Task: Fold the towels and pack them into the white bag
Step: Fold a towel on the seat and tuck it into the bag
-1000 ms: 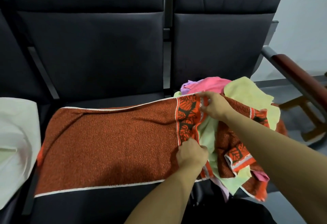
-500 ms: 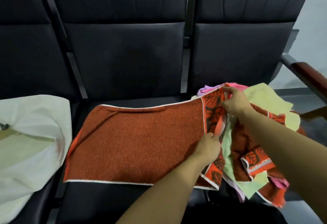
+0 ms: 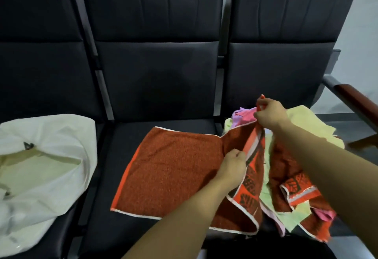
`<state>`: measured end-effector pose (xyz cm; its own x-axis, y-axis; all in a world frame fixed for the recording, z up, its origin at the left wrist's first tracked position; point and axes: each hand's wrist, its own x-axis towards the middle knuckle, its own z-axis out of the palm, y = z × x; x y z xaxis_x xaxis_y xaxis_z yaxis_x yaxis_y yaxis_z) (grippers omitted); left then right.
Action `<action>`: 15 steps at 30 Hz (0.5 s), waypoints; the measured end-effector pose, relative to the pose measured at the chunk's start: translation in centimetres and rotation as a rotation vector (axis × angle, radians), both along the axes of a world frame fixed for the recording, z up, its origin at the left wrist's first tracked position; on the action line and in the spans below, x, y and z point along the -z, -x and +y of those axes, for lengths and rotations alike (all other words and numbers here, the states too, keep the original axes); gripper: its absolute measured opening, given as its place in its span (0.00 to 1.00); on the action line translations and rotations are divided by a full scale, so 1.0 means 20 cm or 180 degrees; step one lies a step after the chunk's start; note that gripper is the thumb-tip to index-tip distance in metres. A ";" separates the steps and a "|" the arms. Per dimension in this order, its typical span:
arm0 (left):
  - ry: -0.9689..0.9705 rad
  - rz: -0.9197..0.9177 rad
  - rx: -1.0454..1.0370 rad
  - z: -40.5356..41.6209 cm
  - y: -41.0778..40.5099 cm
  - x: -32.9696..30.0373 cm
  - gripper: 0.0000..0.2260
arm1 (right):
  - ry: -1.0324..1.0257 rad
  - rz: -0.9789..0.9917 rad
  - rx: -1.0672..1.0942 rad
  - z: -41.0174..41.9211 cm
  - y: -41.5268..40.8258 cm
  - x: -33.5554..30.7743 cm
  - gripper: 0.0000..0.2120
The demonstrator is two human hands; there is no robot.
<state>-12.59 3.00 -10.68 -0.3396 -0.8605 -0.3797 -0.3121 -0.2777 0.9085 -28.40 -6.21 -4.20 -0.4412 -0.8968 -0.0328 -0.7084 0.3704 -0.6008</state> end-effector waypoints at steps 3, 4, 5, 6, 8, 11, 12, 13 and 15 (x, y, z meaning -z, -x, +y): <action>0.0251 -0.0204 -0.0159 -0.04 -0.27 0.07 0.12 | 0.0015 -0.0310 -0.0252 -0.09 -0.24 0.08 0.23; 0.0367 -0.0321 -0.0184 -0.04 -0.37 0.10 0.11 | 0.0014 -0.0399 -0.0346 -0.11 -0.33 0.11 0.23; 0.0480 -0.0462 -0.0205 -0.05 -0.46 0.12 0.11 | -0.0008 -0.0456 -0.0442 -0.14 -0.41 0.14 0.23; 0.0549 -0.0615 -0.0233 -0.05 -0.56 0.15 0.11 | -0.0030 -0.0514 -0.0526 -0.17 -0.49 0.18 0.24; 0.0610 -0.0821 -0.0343 -0.05 -0.73 0.17 0.11 | -0.0133 -0.0591 -0.0650 -0.22 -0.64 0.26 0.26; 0.0572 -0.0998 -0.0630 -0.07 -0.95 0.20 0.10 | -0.0227 -0.0675 -0.0905 -0.28 -0.86 0.36 0.27; 0.0551 -0.1029 -0.0717 -0.07 -1.02 0.22 0.10 | -0.0255 -0.0720 -0.0984 -0.30 -0.93 0.39 0.26; 0.0533 -0.1061 -0.0787 -0.06 -1.08 0.23 0.10 | -0.0295 -0.0765 -0.1068 -0.32 -1.00 0.43 0.25; 0.0488 -0.1160 -0.0883 -0.05 -1.20 0.27 0.12 | -0.0392 -0.0886 -0.1229 -0.35 -1.13 0.49 0.25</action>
<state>11.40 1.92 -16.04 0.0421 -0.9552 -0.2931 -0.5508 -0.2670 0.7908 -5.86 -13.24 -14.04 -0.0367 -0.9752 -0.2184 -0.6267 0.1927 -0.7551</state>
